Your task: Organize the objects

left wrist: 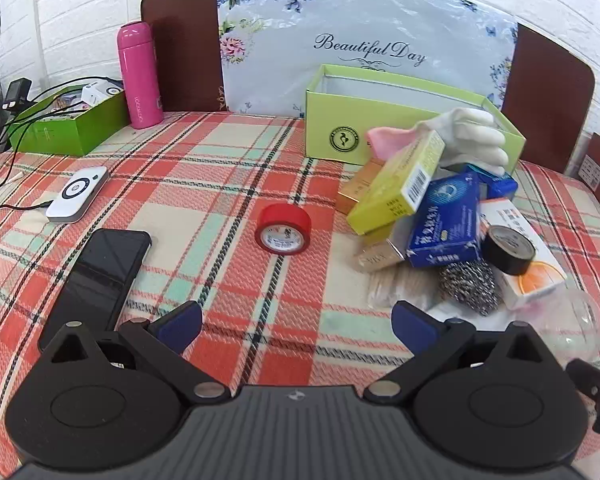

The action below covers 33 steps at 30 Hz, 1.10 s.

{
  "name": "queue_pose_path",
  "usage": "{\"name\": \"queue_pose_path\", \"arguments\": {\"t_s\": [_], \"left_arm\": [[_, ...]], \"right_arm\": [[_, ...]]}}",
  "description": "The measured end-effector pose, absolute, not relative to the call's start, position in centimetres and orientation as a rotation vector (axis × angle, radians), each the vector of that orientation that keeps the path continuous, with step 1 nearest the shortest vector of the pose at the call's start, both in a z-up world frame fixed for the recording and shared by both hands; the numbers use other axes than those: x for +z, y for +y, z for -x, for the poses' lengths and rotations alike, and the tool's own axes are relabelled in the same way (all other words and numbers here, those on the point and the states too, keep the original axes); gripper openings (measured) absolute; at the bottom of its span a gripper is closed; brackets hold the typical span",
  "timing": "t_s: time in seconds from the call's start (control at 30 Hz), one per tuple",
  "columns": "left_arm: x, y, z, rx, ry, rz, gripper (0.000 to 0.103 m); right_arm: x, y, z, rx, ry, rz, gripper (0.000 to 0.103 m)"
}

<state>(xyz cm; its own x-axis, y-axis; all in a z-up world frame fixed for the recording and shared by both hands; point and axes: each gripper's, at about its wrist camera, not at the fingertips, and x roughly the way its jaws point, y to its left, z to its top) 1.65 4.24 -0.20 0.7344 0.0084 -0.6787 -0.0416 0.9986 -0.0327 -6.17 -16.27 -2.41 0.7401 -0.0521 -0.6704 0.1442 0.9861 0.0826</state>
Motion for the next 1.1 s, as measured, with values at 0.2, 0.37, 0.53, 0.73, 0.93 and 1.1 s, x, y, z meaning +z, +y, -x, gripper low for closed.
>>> {"name": "queue_pose_path", "arguments": {"t_s": [0.2,0.37,0.53,0.73,0.93,1.1], "left_arm": [[0.3,6.0,-4.4,0.074,0.730,0.071,0.103],[0.0,6.2,-6.8,0.071,0.733,0.055,0.103],[-0.8,6.0,-8.9,0.043,0.757,0.060,0.103],[-2.3,6.2,-11.0,-0.003,0.797,0.056,0.087],[-3.8,7.1,-12.0,-0.071,0.843,0.131,0.057],[-3.8,7.7,-11.7,-0.092,0.811,0.142,0.049]], "right_arm": [[-2.7,-16.4,5.9,-0.099,0.731,-0.130,0.103],[-3.0,-16.3,5.2,-0.086,0.740,-0.122,0.103],[-3.5,-16.2,4.3,-0.078,0.752,-0.105,0.103],[-4.5,-16.4,3.5,-0.061,0.751,-0.098,0.103],[-5.1,-16.7,2.9,-0.029,0.746,-0.098,0.084],[-4.7,-17.2,3.3,0.014,0.725,-0.081,0.067]]}}
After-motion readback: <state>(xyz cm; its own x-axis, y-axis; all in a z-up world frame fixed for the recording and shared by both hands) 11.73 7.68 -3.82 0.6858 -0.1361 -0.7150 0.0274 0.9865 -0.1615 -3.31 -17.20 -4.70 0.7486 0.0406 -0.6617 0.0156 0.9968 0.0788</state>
